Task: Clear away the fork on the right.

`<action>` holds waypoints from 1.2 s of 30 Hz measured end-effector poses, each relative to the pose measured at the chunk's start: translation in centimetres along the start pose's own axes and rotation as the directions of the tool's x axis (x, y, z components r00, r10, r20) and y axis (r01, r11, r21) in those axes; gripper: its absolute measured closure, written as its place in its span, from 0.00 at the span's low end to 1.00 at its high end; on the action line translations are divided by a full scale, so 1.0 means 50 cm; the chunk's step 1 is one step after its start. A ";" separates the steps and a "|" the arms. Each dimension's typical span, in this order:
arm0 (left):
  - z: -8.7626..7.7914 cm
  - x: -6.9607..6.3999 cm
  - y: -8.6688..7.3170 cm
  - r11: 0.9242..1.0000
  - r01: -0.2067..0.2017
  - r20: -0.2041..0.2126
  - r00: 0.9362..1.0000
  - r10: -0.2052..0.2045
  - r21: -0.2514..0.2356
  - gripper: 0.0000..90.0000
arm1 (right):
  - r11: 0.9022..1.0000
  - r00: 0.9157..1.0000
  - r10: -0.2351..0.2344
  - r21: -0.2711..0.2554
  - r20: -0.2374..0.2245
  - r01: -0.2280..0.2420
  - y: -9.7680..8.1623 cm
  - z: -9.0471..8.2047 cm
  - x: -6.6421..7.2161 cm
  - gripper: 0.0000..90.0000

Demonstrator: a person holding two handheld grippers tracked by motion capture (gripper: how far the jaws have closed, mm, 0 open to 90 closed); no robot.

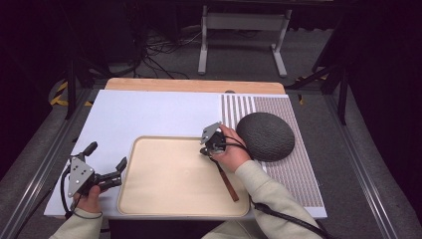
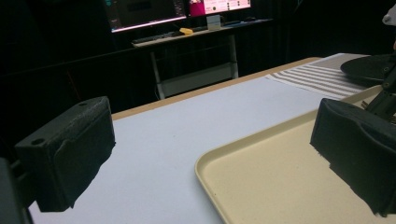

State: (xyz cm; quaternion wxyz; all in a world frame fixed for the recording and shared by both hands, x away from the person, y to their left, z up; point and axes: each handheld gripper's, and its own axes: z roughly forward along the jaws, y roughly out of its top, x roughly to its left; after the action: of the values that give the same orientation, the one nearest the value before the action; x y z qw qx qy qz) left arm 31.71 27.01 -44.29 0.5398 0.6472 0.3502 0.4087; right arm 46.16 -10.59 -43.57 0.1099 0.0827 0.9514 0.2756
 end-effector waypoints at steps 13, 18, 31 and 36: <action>0.000 0.001 0.000 1.000 -0.001 -0.001 1.000 0.001 0.000 0.00 | 0.998 0.996 0.063 0.021 0.057 -0.064 -0.031 -0.016 -0.022 1.00; 0.000 0.000 0.000 1.000 -0.004 -0.001 1.000 0.004 0.001 0.00 | 0.997 0.995 0.073 0.028 0.072 -0.075 -0.038 -0.020 -0.028 1.00; 0.002 0.000 0.000 1.000 -0.005 -0.001 1.000 0.005 0.001 0.00 | 0.992 0.986 0.110 0.041 0.128 -0.116 -0.059 -0.036 -0.041 1.00; 0.002 -0.001 0.000 1.000 -0.005 0.000 1.000 0.005 0.000 0.00 | 0.989 0.981 0.129 0.052 0.146 -0.138 -0.066 -0.039 -0.045 1.00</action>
State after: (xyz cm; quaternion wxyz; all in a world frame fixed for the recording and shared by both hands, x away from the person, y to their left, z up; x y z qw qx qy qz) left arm 31.77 26.95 -44.32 0.5385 0.6481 0.3488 0.4101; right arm 47.50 -14.80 -43.39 0.1561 0.1693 0.9414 0.2463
